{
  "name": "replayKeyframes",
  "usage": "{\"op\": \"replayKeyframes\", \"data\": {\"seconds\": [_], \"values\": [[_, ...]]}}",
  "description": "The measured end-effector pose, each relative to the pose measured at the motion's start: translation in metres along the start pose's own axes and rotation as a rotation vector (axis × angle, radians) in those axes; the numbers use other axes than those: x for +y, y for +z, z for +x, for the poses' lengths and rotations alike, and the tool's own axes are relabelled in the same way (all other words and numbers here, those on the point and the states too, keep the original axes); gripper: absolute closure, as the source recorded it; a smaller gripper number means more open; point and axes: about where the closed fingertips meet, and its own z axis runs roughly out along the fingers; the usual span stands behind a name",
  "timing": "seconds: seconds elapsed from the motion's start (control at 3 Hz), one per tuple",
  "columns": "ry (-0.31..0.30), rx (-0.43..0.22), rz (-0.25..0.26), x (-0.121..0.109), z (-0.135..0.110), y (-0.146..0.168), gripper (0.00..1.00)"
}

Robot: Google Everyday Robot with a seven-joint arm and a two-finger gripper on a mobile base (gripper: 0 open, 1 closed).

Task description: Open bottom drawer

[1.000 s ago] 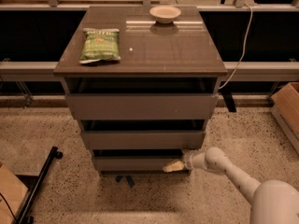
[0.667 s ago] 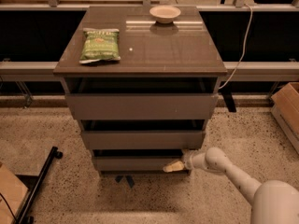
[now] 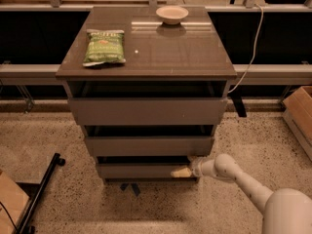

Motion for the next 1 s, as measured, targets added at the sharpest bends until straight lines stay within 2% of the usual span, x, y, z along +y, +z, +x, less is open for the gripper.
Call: {"op": "replayKeyframes", "data": {"seconds": [0.33,0.67,1.0], "values": [[0.000,0.000,0.000,0.0002,0.0002,-0.0002,0.15],[0.000,0.000,-0.003,0.0015,0.0004,0.0012,0.00],[0.000,0.000,-0.003,0.0015,0.0004,0.0013,0.00]]}}
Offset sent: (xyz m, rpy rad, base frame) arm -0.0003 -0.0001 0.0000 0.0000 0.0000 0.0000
